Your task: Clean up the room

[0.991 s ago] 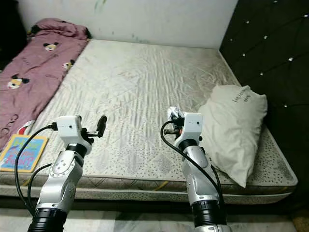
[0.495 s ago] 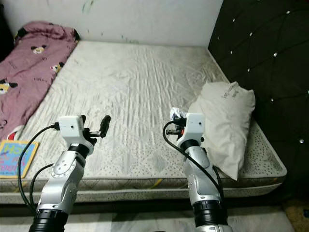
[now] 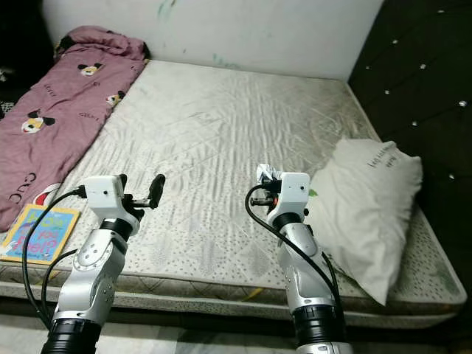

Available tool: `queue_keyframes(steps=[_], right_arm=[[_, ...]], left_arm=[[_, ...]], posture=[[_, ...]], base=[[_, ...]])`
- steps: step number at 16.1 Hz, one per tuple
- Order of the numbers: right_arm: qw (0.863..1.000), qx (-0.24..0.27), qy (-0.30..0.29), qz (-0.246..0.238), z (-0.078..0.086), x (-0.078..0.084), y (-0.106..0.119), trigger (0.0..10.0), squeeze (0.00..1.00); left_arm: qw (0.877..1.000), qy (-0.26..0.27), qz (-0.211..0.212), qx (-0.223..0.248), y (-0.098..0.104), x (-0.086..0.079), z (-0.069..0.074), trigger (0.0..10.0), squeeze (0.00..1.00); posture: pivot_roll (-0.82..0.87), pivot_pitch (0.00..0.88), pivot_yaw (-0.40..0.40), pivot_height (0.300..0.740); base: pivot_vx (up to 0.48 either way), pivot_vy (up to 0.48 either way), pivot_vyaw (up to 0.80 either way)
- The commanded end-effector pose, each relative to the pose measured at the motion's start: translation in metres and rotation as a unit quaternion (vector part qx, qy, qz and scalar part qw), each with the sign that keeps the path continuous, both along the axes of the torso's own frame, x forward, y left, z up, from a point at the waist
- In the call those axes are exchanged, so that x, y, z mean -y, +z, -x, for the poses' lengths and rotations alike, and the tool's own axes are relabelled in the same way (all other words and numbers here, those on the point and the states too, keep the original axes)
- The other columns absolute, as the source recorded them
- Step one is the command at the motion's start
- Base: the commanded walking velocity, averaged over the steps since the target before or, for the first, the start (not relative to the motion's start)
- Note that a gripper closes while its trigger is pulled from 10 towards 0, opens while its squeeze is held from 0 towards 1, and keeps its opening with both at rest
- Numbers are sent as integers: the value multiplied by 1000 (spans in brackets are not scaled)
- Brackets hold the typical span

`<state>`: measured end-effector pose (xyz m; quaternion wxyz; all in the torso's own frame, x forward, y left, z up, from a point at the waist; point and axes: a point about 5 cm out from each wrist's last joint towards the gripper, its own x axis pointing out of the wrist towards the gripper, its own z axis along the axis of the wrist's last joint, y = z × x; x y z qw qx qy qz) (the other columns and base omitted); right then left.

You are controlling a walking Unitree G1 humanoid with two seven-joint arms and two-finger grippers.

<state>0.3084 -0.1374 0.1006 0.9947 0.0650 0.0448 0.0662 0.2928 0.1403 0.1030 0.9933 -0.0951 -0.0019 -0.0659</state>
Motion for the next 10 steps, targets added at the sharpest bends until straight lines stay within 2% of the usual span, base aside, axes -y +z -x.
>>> queue_keyframes(steps=[1, 10], right_arm=[[1000, -1, -6, 4, -1, 3, 0, 10000, 0], [1000, -2, -8, 7, -1, 3, -1, 10000, 0]], left_arm=[[1000, -10, 2, 5, 1, 3, 1, 10000, 0], [1000, -14, -1, 2, 0, 5, 1, 10000, 0]], posture=[[-10, 0, -45, 740], [-12, 0, -45, 740]], base=[[304, 0, 0], [302, 0, 0]])
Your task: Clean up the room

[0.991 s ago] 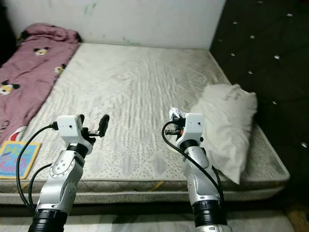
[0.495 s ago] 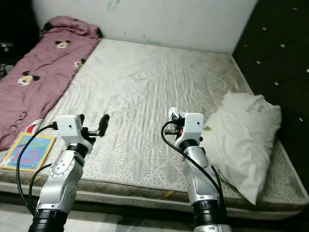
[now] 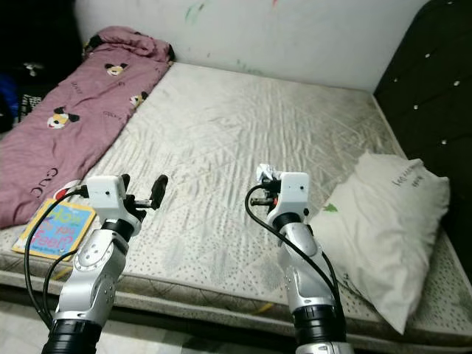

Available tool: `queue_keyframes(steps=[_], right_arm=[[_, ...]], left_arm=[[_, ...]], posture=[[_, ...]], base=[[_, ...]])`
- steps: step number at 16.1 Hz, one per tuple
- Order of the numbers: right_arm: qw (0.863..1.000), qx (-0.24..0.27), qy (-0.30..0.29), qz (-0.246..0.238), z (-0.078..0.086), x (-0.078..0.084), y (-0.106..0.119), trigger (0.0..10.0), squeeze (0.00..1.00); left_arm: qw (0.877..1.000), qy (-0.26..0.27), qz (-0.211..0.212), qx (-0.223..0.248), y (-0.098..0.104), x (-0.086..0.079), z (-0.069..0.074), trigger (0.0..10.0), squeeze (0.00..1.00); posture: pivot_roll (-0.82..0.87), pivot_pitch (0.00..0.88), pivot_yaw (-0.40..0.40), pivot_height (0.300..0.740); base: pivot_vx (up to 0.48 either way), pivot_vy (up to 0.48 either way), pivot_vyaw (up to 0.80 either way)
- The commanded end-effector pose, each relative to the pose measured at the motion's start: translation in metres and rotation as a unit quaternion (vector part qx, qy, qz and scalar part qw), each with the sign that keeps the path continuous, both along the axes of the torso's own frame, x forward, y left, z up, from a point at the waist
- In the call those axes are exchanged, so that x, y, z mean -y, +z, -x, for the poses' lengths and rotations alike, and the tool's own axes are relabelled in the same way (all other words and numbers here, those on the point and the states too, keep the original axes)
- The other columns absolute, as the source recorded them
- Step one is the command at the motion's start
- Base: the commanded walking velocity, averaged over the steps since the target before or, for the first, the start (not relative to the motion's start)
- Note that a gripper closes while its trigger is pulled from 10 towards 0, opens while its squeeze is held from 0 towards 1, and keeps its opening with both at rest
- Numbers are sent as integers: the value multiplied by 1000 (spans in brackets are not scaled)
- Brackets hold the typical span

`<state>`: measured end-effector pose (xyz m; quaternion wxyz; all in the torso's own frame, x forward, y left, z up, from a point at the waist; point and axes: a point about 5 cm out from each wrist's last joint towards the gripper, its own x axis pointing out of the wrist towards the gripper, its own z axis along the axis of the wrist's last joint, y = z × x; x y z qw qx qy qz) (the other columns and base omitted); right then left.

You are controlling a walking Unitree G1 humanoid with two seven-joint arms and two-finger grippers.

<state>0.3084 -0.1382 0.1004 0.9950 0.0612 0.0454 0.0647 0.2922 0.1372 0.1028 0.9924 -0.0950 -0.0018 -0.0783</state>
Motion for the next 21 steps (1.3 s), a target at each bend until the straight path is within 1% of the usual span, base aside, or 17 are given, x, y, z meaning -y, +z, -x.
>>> queue_keyframes(steps=[1, 5, 8, 12, 13, 14, 17, 19, 21], right_arm=[[1000, -2, -7, 3, -1, 3, 0, 10000, 0], [1000, -2, -8, 4, 0, 3, -1, 10000, 0], [1000, -3, -8, 5, 0, 3, -1, 10000, 0], [1000, -6, -9, 7, 1, 4, -3, 10000, 0], [1000, -6, -9, 7, 1, 4, -3, 10000, 0], [1000, -7, -10, 7, 1, 4, -3, 10000, 0], [1000, -13, -17, 3, 0, 4, -3, 10000, 0], [1000, -22, -19, -2, -1, 4, -6, 10000, 0], [1000, -20, -19, 2, -2, 4, -5, 10000, 0]], left_arm=[[1000, -4, 1, 1, 0, 2, 1, 10000, 0], [1000, -7, 9, 6, 2, 3, 1, 10000, 0], [1000, -5, 6, 0, 0, 3, 1, 10000, 0], [999, 31, -22, -17, -6, -2, -1, 10000, 0], [999, 31, -22, -17, -6, -2, -1, 10000, 0], [999, 28, -45, 2, -3, -1, 0, 10000, 0], [999, 30, -42, -5, -5, -4, 1, 10000, 0], [999, 33, -43, -6, -6, -6, 2, 10000, 0], [999, 32, -43, -5, -6, -6, 2, 10000, 0]], posture=[[-12, 0, -45, 740], [-12, 0, -44, 740], [-12, 0, -44, 740], [-12, 0, -45, 740], [-12, 0, -45, 740], [-11, 0, -46, 740], [-10, 0, -46, 740], [-8, 0, -46, 740], [-8, 0, -46, 740]], base=[[315, 0, 0], [339, 0, 0], [0, 0, 0], [0, 0, 0], [0, 0, 0], [0, 0, 0], [0, 0, 0], [0, 0, -775], [0, 0, -775]])
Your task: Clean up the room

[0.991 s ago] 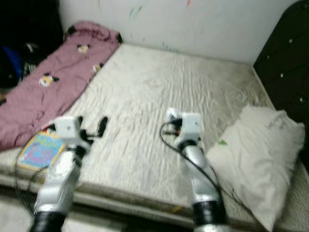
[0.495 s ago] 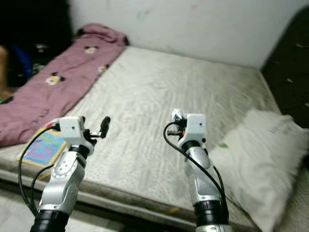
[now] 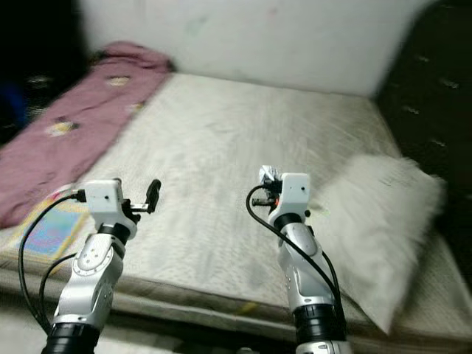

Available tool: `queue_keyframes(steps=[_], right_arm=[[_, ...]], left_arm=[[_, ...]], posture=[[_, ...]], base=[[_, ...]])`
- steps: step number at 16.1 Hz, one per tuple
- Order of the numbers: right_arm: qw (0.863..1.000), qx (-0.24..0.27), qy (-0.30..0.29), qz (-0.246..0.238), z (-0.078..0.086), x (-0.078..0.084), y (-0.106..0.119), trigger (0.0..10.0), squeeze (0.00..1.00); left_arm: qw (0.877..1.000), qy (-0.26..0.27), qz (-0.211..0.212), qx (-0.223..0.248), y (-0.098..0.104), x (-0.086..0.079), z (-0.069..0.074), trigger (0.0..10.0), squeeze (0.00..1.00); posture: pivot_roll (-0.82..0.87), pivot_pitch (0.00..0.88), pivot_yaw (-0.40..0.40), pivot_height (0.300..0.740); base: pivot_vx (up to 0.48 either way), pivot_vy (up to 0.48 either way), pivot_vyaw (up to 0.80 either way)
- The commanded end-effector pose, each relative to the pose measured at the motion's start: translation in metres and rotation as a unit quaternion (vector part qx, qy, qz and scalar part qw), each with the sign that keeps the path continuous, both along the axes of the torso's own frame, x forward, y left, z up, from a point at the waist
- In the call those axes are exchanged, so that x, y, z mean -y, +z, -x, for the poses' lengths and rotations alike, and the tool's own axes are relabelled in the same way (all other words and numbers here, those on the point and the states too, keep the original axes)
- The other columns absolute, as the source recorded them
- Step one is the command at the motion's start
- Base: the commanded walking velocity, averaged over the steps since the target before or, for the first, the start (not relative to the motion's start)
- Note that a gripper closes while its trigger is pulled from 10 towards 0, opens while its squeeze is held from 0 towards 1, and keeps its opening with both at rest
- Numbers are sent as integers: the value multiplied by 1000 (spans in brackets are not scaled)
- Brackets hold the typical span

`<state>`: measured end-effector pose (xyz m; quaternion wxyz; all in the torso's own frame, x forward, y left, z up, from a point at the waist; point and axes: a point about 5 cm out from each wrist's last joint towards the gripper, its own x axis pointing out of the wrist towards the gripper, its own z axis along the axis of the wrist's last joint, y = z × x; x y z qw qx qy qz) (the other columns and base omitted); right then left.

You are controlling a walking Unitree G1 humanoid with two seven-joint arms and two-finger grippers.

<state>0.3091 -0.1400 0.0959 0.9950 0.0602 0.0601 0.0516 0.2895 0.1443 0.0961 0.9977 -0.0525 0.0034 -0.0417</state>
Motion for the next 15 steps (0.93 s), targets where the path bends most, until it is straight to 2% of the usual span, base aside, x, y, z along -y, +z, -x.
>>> queue_keyframes(steps=[1, 7, 10, 15], right_arm=[[1000, -3, -7, 0, -1, 3, 0, 10000, 0], [1000, 0, -7, 3, -3, 3, 1, 10000, 0], [1000, 5, -6, 3, -4, 2, 2, 10000, 0], [1000, 6, -5, 5, -2, 2, 1, 10000, 0]], left_arm=[[1000, -1, 2, -2, 0, 2, -2, 10000, 0], [999, 16, 24, -24, -4, 2, -5, 10000, 0], [999, 13, 31, -23, -3, 2, -6, 10000, 0], [999, 13, 34, -26, -3, 2, -7, 10000, 0]], posture=[[-8, 0, -45, 740], [-8, 0, -46, 740], [-8, 0, -47, 740], [-9, 0, -46, 740]], base=[[0, 0, -775], [0, 0, -780], [0, 320, -694], [0, 350, 0]])
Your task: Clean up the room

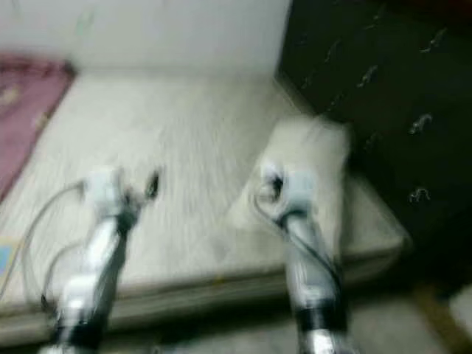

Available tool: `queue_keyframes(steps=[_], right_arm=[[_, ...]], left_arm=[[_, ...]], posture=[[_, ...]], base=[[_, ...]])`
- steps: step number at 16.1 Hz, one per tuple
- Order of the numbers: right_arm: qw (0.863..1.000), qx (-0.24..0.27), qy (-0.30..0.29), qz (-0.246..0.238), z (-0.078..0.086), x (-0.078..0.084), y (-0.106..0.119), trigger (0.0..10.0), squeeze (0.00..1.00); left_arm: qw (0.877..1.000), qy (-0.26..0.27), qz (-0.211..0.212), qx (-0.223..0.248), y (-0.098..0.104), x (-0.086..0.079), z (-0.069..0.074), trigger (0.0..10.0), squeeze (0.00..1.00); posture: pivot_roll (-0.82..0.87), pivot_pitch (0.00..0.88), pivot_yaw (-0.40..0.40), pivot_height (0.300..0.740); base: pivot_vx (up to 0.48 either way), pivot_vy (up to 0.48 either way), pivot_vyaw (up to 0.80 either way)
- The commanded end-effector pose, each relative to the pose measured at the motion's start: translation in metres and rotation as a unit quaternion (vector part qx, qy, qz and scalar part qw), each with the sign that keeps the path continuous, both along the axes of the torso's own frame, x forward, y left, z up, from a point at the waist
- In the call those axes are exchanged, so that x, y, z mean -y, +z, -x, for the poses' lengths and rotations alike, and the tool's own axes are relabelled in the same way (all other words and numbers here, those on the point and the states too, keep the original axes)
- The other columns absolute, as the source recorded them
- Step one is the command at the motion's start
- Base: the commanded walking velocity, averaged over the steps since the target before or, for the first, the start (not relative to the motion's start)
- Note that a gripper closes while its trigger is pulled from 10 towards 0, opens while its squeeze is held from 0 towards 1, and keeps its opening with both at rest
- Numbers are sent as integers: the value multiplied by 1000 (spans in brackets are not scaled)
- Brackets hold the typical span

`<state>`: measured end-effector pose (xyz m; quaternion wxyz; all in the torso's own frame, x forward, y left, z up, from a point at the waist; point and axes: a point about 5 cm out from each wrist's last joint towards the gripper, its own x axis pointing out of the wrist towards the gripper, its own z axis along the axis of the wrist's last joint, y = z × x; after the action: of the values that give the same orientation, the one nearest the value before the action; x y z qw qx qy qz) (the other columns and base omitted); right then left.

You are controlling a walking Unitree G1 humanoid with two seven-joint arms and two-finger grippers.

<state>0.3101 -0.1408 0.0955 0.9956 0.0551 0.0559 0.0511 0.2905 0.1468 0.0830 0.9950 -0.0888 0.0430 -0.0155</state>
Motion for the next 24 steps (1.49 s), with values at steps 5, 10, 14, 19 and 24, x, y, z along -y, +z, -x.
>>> queue_keyframes(steps=[5, 10, 14, 19, 24], right_arm=[[1000, 1, -4, 0, 0, 2, 1, 10000, 0], [1000, 0, -2, 2, 0, 1, 1, 10000, 0], [1000, 0, -2, 2, 1, 2, 1, 10000, 0], [1000, 0, -3, 4, 1, 2, 1, 10000, 0], [1000, -1, -2, 4, 1, 2, 0, 10000, 0]], left_arm=[[1000, -7, -7, 24, 11, 5, -4, 10000, 0], [999, 10, -23, 27, 10, 3, -4, 10000, 0], [999, 6, -16, 35, 11, 4, -4, 10000, 0], [999, 8, -15, 35, 10, 4, -4, 10000, 0], [999, 7, -9, 34, 10, 4, -5, 10000, 0]], posture=[[-11, 0, -48, 740], [-12, 0, -50, 740], [-15, 0, -50, 740], [-17, 0, -49, 740], [-18, 0, -49, 740]], base=[[0, 76, 0], [0, 0, 0], [0, 0, 0], [0, 480, 0], [0, 480, 0]])
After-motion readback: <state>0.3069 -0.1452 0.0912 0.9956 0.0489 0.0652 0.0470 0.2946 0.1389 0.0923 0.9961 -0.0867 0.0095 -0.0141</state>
